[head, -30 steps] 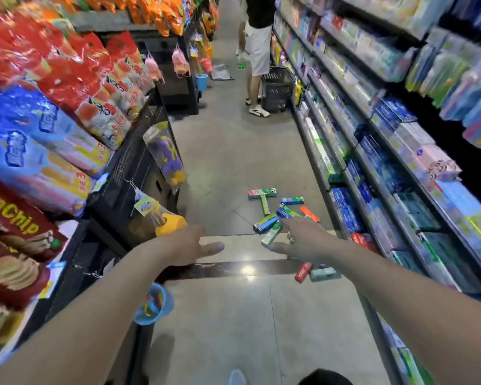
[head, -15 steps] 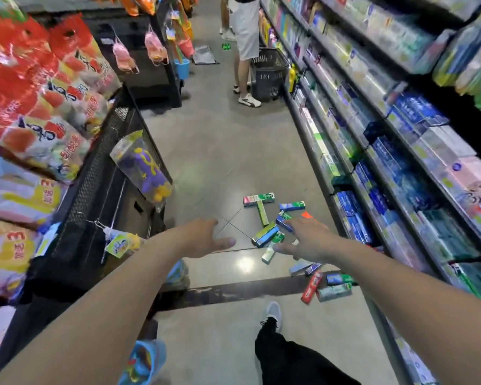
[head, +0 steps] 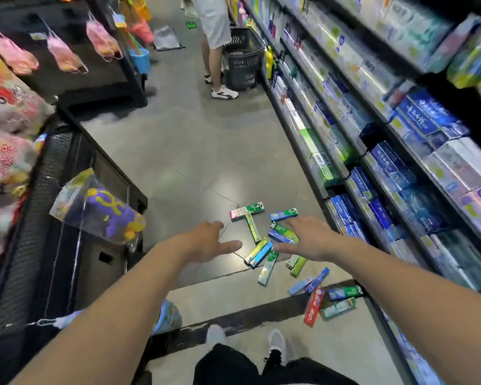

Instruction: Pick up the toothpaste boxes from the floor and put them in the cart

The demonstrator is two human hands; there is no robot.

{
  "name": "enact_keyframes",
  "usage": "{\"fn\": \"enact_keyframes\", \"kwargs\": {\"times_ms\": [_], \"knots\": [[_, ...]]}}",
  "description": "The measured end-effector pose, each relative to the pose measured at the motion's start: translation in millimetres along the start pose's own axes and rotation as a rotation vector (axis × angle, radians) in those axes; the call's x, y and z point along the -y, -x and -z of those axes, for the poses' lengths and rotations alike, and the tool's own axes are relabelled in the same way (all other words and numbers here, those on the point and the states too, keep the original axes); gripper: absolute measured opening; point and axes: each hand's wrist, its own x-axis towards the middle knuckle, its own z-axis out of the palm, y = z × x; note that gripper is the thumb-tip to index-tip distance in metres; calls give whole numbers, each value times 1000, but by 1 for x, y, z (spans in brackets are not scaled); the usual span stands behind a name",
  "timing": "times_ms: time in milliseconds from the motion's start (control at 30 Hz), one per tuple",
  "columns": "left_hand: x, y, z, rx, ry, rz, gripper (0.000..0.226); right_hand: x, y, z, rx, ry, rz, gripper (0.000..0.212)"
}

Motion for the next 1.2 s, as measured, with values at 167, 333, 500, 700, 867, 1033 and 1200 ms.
{"fn": "enact_keyframes", "kwargs": {"times_ms": [167,333,500,700,867,1033,1200], "knots": [[8,-74,39,85,-86,-86,88,-5,-45,9,-9,-116,-133,93],[10,-149,69,216,-157,-181,91,-5,-84,10,-10,-150,-285,93],[1,-225,69,313,-239,-231,88,-20,-130,-6,45,-247,-391,88],[4,-352,-2,404,-242,-188,88,-69,-210,-92,84,-552,-545,82],[22,-472,-106,436,-282,-188,91,-121,-296,-213,84,-666,-686,89],[55,-597,-209,476,-377,-193,87,-158,-386,-348,106,-691,-749,78],[90,-705,-295,553,-397,-201,84,-192,-463,-465,88,-746,-776,52]]}}
